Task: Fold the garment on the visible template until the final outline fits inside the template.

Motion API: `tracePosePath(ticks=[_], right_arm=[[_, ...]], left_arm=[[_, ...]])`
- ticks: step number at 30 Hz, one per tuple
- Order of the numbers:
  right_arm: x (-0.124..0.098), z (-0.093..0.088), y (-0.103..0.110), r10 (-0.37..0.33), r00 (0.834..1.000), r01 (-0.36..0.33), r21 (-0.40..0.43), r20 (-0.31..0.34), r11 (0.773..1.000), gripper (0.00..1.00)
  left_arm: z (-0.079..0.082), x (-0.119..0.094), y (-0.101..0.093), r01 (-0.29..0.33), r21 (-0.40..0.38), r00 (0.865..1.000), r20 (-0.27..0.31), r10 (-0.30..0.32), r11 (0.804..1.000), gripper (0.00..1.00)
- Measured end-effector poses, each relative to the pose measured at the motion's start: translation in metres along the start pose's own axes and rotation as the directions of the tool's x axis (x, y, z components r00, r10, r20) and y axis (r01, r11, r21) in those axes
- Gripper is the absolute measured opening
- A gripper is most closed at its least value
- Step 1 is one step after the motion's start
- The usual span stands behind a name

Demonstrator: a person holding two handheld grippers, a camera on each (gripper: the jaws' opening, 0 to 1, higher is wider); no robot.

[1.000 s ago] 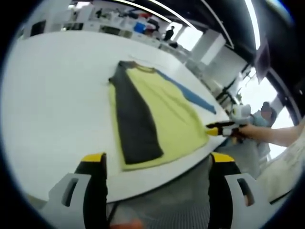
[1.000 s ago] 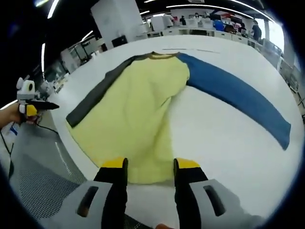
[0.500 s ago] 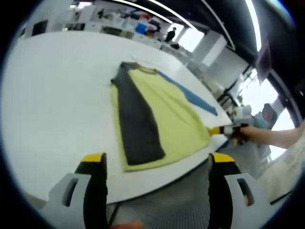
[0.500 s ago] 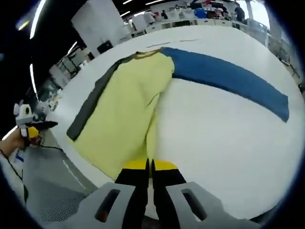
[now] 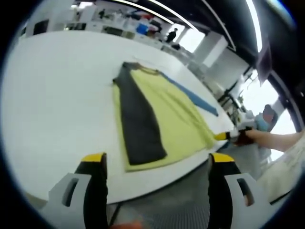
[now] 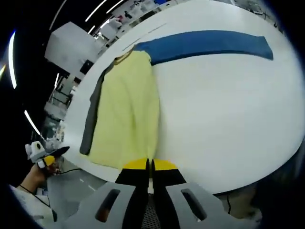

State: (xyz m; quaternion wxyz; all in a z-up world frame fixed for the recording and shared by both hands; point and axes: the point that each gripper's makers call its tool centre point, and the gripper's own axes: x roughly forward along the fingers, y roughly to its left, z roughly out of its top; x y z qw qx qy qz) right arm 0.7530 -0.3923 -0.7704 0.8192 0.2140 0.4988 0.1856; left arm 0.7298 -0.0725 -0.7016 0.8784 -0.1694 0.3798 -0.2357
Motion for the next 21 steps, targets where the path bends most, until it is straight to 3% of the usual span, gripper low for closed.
tracePosePath(ticks=[7,21], right_arm=[[0.0007,0.0002,-0.0014,-0.02,1.0,0.022,-0.078,0.019,0.997,0.02],[0.0035,-0.0007,0.005,0.017,1.0,-0.015,-0.122,0.013,0.992,0.03]], left_arm=[[0.0,-0.0017,0.0009,-0.002,0.001,1.0,0.0,0.002,1.0,0.84],[-0.0024,0.0001,0.0006,-0.001,0.002,1.0,-0.007,0.001,1.0,0.84]])
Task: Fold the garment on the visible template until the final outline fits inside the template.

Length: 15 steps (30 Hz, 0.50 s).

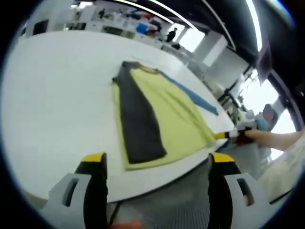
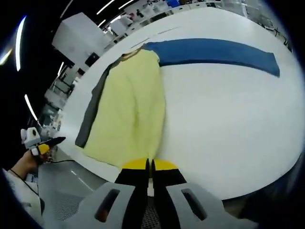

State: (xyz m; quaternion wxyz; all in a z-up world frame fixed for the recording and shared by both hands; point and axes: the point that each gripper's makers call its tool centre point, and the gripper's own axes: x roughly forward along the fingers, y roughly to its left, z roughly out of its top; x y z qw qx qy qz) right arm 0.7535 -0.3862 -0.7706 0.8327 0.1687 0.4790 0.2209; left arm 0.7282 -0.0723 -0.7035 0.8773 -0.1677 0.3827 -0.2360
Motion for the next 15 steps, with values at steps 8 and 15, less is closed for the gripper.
tracePosePath(ticks=[8,15], right_arm=[[0.0,-0.0035,-0.0022,-0.021,1.0,0.019,-0.081,-0.02,0.997,0.04],[-0.0026,-0.0074,0.0028,-0.029,0.999,0.022,-0.168,-0.037,0.986,0.25]], left_arm=[[0.0009,0.0029,-0.003,0.007,0.007,1.0,-0.003,-0.007,1.0,0.84],[-0.0004,0.0044,-0.0046,0.011,0.009,1.0,-0.01,-0.011,1.0,0.84]])
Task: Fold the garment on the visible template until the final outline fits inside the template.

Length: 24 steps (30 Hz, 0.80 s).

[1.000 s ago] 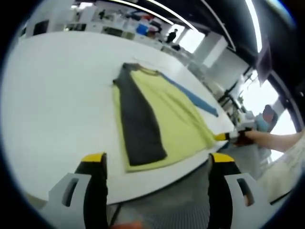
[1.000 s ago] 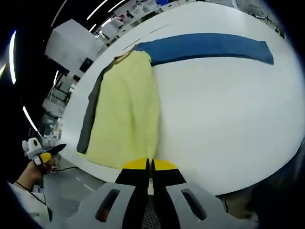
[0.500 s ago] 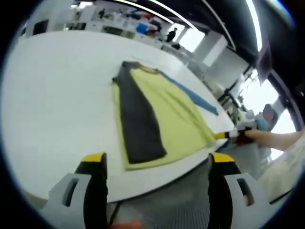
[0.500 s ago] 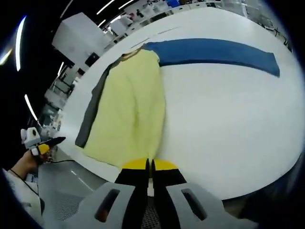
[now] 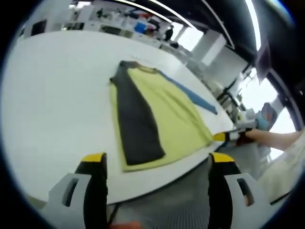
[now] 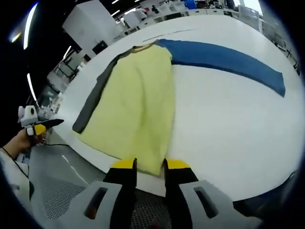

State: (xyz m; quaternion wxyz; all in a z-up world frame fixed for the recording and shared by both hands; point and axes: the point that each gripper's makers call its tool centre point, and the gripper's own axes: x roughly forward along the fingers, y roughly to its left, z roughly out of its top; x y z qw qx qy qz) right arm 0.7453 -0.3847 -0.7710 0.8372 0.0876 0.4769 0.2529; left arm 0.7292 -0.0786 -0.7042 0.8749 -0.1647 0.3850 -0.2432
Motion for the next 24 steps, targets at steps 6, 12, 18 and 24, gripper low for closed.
tracePosePath(ticks=[6,12,18,24], right_arm=[[-0.004,0.008,0.004,-0.008,1.0,0.01,-0.048,0.027,0.999,0.43],[-0.005,0.01,0.004,-0.014,0.999,0.018,-0.084,0.047,0.996,0.59],[-0.008,0.017,0.005,-0.023,0.996,0.035,-0.138,0.087,0.99,0.75],[-0.011,0.025,0.006,-0.043,0.99,0.067,-0.181,0.135,0.981,0.88]], left_arm=[[-0.001,0.0,0.001,0.0,-0.003,1.0,0.0,0.0,1.0,0.84],[-0.001,-0.001,0.001,-0.002,-0.006,1.0,0.003,0.002,1.0,0.84],[-0.001,-0.002,0.003,-0.006,-0.007,1.0,0.004,0.006,1.0,0.84],[-0.001,-0.002,0.002,-0.005,-0.008,1.0,0.005,0.006,1.0,0.84]])
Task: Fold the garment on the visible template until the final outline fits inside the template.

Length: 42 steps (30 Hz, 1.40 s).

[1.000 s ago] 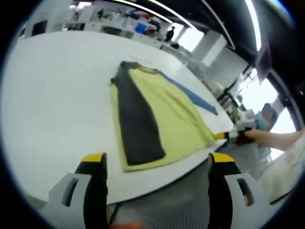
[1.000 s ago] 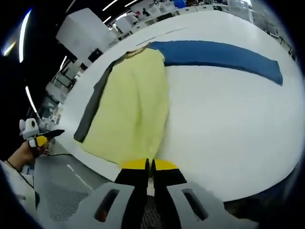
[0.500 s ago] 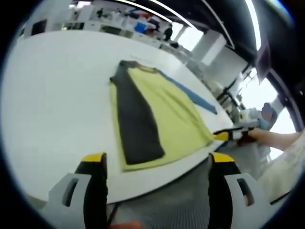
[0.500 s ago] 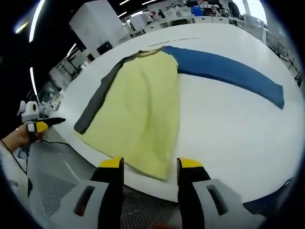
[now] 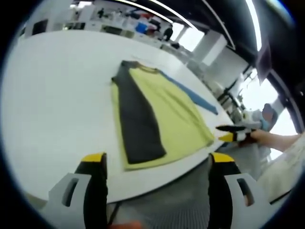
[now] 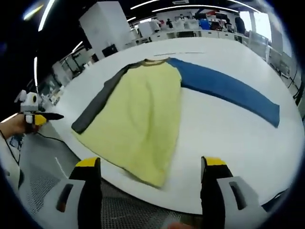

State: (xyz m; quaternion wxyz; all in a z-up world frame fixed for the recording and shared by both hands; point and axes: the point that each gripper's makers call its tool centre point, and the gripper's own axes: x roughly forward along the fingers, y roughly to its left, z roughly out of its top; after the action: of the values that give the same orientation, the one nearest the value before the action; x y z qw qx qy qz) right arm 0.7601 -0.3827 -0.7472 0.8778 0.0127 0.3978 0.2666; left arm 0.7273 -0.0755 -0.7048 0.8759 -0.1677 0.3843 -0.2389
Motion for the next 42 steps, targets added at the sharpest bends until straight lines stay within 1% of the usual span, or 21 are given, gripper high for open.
tracePosePath(ticks=[3,6,17,21,29,31,37,41,42], right_arm=[[-0.001,0.003,0.004,0.011,1.0,-0.011,-0.015,0.017,1.0,0.88],[0.0,0.002,0.004,0.01,1.0,-0.01,-0.022,0.013,1.0,0.88],[-0.001,0.011,0.004,0.011,0.999,-0.009,-0.032,0.034,0.999,0.86],[-0.004,0.02,0.006,0.012,0.999,-0.01,-0.044,0.051,0.999,0.85],[-0.011,0.046,0.016,0.025,0.993,-0.018,-0.068,0.114,0.998,0.85],[-0.013,0.051,0.019,0.028,0.992,-0.019,-0.071,0.122,0.997,0.85],[-0.022,0.07,0.029,0.043,0.984,-0.027,-0.094,0.172,0.995,0.85],[-0.03,0.086,0.038,0.072,0.974,-0.048,-0.115,0.215,0.992,0.85],[-0.031,0.088,0.04,0.075,0.973,-0.051,-0.117,0.217,0.992,0.86]], left_arm=[[0.0,0.0,0.0,0.0,0.0,1.0,-0.001,0.0,1.0,0.84],[-0.001,0.001,0.001,0.001,0.001,1.0,-0.002,-0.001,1.0,0.84],[-0.002,0.003,-0.003,0.007,0.003,1.0,-0.005,-0.007,1.0,0.84],[-0.001,0.003,-0.003,0.008,0.002,1.0,-0.002,-0.008,1.0,0.84],[0.0,0.008,-0.009,0.018,0.009,1.0,-0.007,-0.018,1.0,0.84],[0.0,0.01,-0.01,0.02,0.01,1.0,-0.008,-0.02,1.0,0.84],[0.002,0.017,-0.016,0.028,0.043,0.999,-0.021,-0.027,0.999,0.83],[0.001,0.023,-0.02,0.039,0.049,0.999,-0.03,-0.038,0.998,0.83],[0.001,0.025,-0.02,0.04,0.049,0.999,-0.03,-0.039,0.998,0.83]])
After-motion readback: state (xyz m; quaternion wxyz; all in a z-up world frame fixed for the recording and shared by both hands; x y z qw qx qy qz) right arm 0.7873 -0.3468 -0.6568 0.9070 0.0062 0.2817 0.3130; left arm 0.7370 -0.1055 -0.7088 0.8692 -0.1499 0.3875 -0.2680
